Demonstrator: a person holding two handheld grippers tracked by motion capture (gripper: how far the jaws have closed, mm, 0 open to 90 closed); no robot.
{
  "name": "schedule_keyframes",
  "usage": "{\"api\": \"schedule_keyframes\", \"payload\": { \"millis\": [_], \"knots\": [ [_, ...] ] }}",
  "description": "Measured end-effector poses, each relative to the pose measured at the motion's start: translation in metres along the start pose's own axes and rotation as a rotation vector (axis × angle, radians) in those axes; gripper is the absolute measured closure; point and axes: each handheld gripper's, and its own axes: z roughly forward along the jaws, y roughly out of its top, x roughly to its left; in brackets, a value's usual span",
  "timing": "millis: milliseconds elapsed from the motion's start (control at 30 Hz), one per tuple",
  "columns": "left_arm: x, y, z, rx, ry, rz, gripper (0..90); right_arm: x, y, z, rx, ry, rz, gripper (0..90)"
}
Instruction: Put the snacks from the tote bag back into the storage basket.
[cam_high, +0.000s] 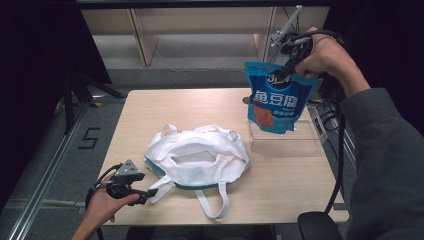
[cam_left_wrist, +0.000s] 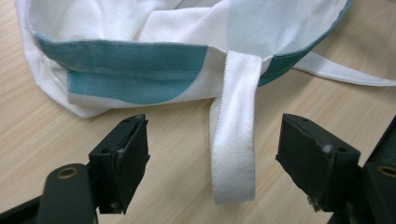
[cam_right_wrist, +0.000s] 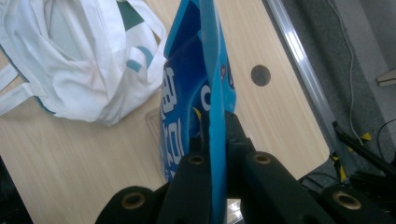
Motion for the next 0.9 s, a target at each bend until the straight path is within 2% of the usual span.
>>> {"api": "schedule_keyframes", "payload": {
  "millis": [33,67,100,167,233,267,400,467,500,533,600,800,900],
  "knots": [
    [0.001,0.0,0.0,-0.001,0.007,0.008,23.9,-0.002,-0.003,0.002,0.003,-0.004,0.017,90.0],
    [0.0,0.0,0.0,-0.005,0.0,-0.01,23.9,-0.004,-0.005,0.004,0.004,-0.004,0.016,90.0],
    [0.001,0.0,0.0,-0.001,0.004,-0.012,24.0,-0.004,-0.008,0.005,0.015,0.005,0.056,90.0],
    [0.001,0.0,0.0,-0.002,0.004,-0.012,24.0,-0.011,-0.013,0.009,0.009,-0.002,0.037,90.0],
    [0.0,0.0,0.0,-0.004,-0.002,-0.006,23.9,-0.015,-0.018,0.012,0.007,-0.011,0.048,90.0],
    [0.001,0.0,0.0,-0.001,0.0,0.002,24.0,-0.016,-0.02,0.013,0.008,0.0,0.057,90.0],
    [0.0,0.0,0.002,-0.004,-0.003,-0.011,23.9,-0.022,-0.025,0.02,0.008,-0.016,0.06,90.0],
    [0.0,0.0,0.001,0.003,0.0,-0.002,23.9,-0.026,-0.027,0.024,0.008,-0.014,0.063,90.0],
    [0.001,0.0,0.001,0.004,-0.001,0.003,23.9,-0.026,-0.028,0.026,0.012,-0.022,0.084,90.0],
    [0.001,0.0,0.001,0.002,-0.001,0.0,23.9,-0.028,-0.028,0.028,0.005,-0.014,0.078,90.0],
    [0.0,-0.001,0.001,0.001,-0.003,-0.012,23.9,-0.029,-0.03,0.032,0.001,-0.013,0.086,90.0],
    [0.0,-0.001,0.001,0.005,-0.003,-0.009,23.9,-0.03,-0.034,0.044,0.003,-0.003,0.102,90.0],
    [0.0,-0.001,0.001,0.004,-0.001,-0.013,23.9,-0.03,-0.037,0.054,0.001,0.009,0.09,90.0]
  ]
}}
